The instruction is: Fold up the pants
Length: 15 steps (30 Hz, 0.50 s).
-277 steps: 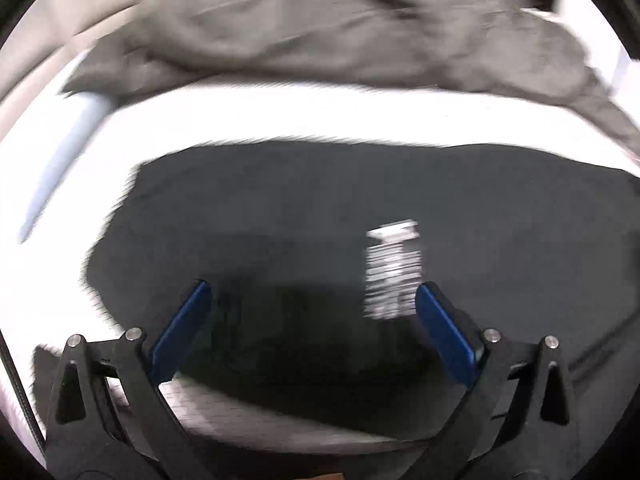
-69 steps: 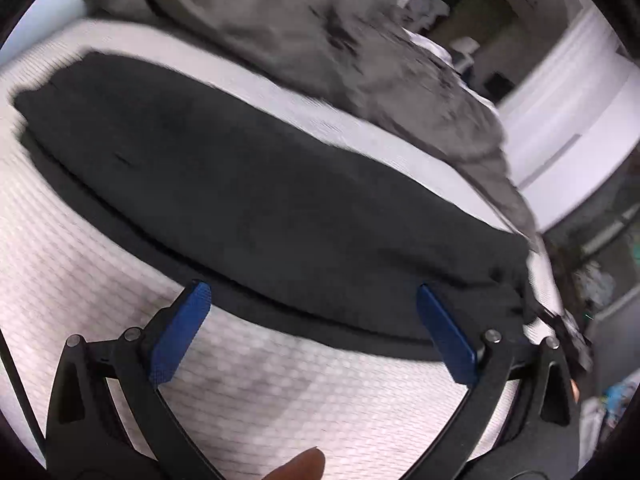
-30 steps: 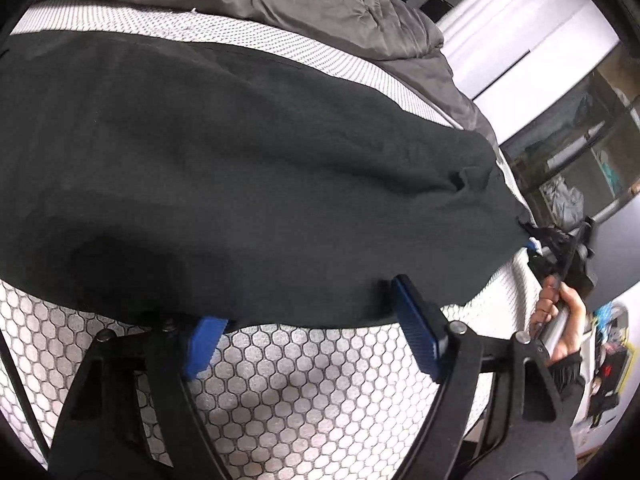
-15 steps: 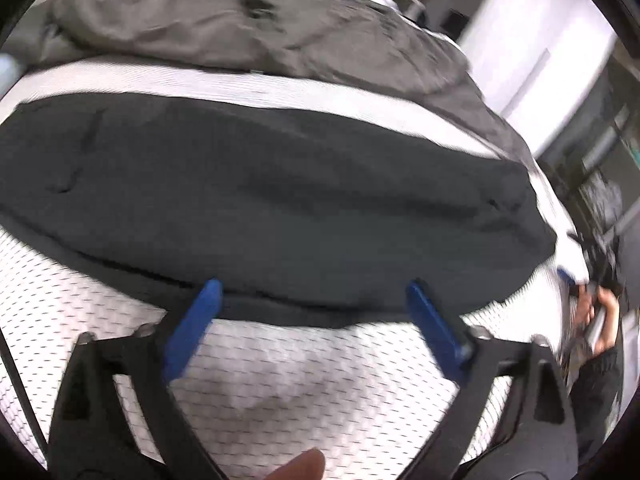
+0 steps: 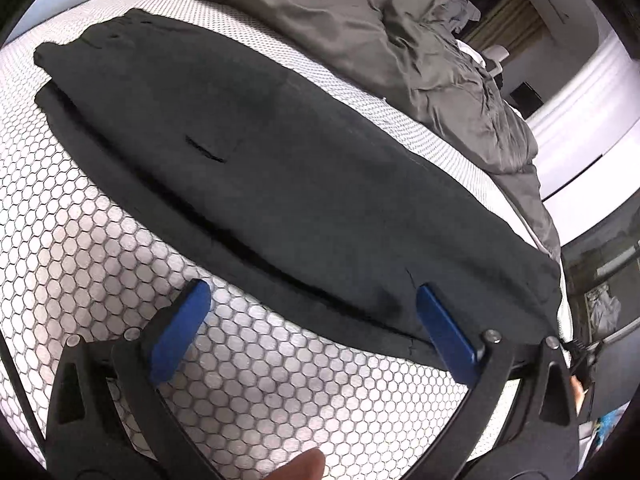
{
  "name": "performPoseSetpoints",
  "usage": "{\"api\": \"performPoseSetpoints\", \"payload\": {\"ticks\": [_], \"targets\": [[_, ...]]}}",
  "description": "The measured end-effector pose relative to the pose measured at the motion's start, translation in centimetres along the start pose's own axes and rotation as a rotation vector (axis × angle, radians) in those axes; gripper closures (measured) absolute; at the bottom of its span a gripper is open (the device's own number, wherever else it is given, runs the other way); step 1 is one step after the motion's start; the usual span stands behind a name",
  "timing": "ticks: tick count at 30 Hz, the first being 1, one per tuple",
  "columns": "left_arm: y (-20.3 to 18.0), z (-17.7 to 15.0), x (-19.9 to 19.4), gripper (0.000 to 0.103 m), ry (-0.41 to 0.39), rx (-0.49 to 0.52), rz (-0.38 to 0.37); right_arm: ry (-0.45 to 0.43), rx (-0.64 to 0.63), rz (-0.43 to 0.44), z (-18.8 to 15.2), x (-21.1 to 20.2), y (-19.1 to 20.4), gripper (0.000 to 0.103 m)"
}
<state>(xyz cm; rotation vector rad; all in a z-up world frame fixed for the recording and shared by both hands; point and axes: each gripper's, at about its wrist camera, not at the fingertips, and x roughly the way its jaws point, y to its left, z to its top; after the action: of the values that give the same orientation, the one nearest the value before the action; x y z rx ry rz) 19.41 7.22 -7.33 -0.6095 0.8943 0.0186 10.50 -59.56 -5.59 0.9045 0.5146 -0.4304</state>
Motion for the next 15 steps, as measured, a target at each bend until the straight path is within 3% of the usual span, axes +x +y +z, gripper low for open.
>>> {"api": "performPoseSetpoints", "payload": {"ticks": [1, 3, 4, 5, 7, 10, 15], "targets": [[0.3, 0.2, -0.1, 0.001, -0.001, -0.005, 0.0, 0.006, 0.012, -0.047, -0.1, 0.4, -0.6, 0.073], [1.1, 0.7, -0.6, 0.001, -0.013, -0.011, 0.007, 0.049, 0.064, -0.029, 0.2, 1.3, -1.3, 0.071], [1.5, 1.0, -1.1, 0.001, -0.027, -0.019, 0.016, 0.049, 0.07, -0.017, 0.6, 1.1, -0.9, 0.06], [2.2, 1.4, -2.0, 0.001, -0.062, -0.047, 0.028, 0.033, 0.062, -0.019, 0.9, 0.1, -0.3, 0.041], [3.9, 2.4, -3.5, 0.001, -0.126, -0.122, 0.033, -0.027, 0.032, -0.02, 0.9, -1.8, 0.9, 0.022], [8.3, 3.0, -5.5, 0.001, -0.188, -0.295, -0.001, -0.089, -0.023, 0.044, 0.2, -5.0, 2.5, 0.017], [13.5, 4.4, -5.1, 0.011, -0.205, -0.461, -0.074, 0.051, -0.067, 0.223, -2.0, -3.5, 6.6, 0.016]]}}
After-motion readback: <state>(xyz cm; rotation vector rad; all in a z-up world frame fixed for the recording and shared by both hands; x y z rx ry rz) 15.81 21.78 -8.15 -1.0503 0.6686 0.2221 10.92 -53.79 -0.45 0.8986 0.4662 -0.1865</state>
